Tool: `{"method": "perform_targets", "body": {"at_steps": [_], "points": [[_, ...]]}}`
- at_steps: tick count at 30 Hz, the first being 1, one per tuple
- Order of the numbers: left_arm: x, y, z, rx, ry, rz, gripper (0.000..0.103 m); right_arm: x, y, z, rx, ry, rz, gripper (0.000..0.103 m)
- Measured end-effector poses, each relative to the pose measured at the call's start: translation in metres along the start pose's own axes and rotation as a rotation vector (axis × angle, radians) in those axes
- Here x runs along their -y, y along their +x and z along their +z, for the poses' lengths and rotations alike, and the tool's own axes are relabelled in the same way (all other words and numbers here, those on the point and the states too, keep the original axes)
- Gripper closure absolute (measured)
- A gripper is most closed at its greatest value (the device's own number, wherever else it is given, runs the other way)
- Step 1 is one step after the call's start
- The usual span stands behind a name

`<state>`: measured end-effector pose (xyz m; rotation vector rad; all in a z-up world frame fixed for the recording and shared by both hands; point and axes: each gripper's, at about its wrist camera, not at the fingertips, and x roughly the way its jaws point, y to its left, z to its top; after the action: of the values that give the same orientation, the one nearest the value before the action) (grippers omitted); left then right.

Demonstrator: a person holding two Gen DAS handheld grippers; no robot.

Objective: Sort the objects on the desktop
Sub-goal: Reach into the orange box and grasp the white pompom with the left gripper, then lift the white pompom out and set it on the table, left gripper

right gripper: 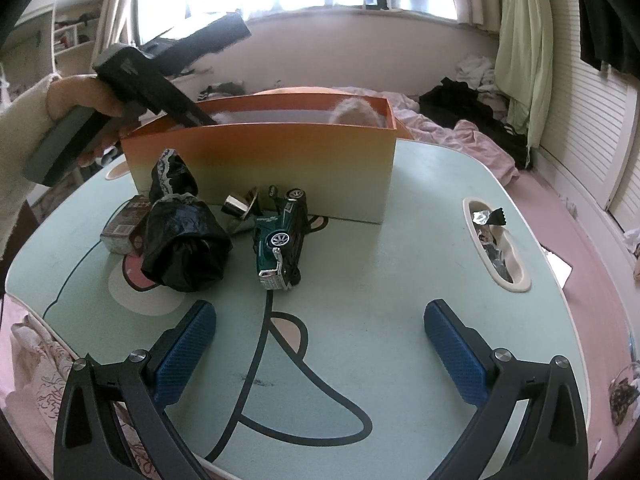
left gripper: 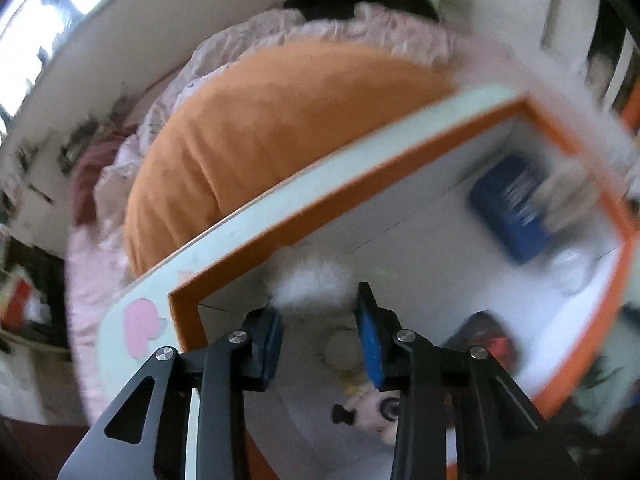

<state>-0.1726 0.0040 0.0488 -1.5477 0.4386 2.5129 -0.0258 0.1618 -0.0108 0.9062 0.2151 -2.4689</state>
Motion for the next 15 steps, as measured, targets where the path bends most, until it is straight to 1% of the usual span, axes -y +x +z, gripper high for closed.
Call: {"method": "perform_targets", "body": {"at_steps": [3, 4, 6, 7, 9, 10, 12, 13, 14, 15], "points": [[-0.008, -0.043, -0.008, 0.140, -0.067, -0.104, 0.068, 0.000, 0.000, 0.000, 0.000, 0.000, 0.000, 0.000], [-0.008, -0.066, -0.018, 0.186, -0.089, -0.186, 0.068, 0.000, 0.000, 0.000, 0.000, 0.000, 0.000, 0.000], [0.001, -0.088, -0.037, 0.220, -0.095, -0.279, 0.068, 0.000, 0.000, 0.000, 0.000, -0.001, 0.000, 0.000], [0.009, -0.101, -0.052, 0.239, -0.087, -0.338, 0.068, 0.000, 0.000, 0.000, 0.000, 0.000, 0.000, 0.000], [0.023, -0.113, -0.079, 0.249, -0.078, -0.407, 0.068, 0.000, 0.000, 0.000, 0.001, -0.001, -0.001, 0.000], [0.031, -0.114, -0.095, 0.243, -0.080, -0.440, 0.068, 0.000, 0.000, 0.000, 0.001, -0.001, -0.001, 0.000], [0.038, -0.103, -0.117, 0.219, -0.094, -0.484, 0.068, 0.000, 0.000, 0.000, 0.000, -0.001, 0.000, 0.000], [0.041, -0.098, -0.128, 0.215, -0.111, -0.494, 0.067, 0.000, 0.000, 0.000, 0.000, -0.001, 0.000, 0.000], [0.041, -0.093, -0.136, 0.225, -0.128, -0.485, 0.061, 0.000, 0.000, 0.000, 0.000, -0.001, 0.000, 0.000], [0.041, -0.087, -0.140, 0.245, -0.144, -0.460, 0.056, 0.000, 0.000, 0.000, 0.000, -0.001, 0.001, 0.000]]}}
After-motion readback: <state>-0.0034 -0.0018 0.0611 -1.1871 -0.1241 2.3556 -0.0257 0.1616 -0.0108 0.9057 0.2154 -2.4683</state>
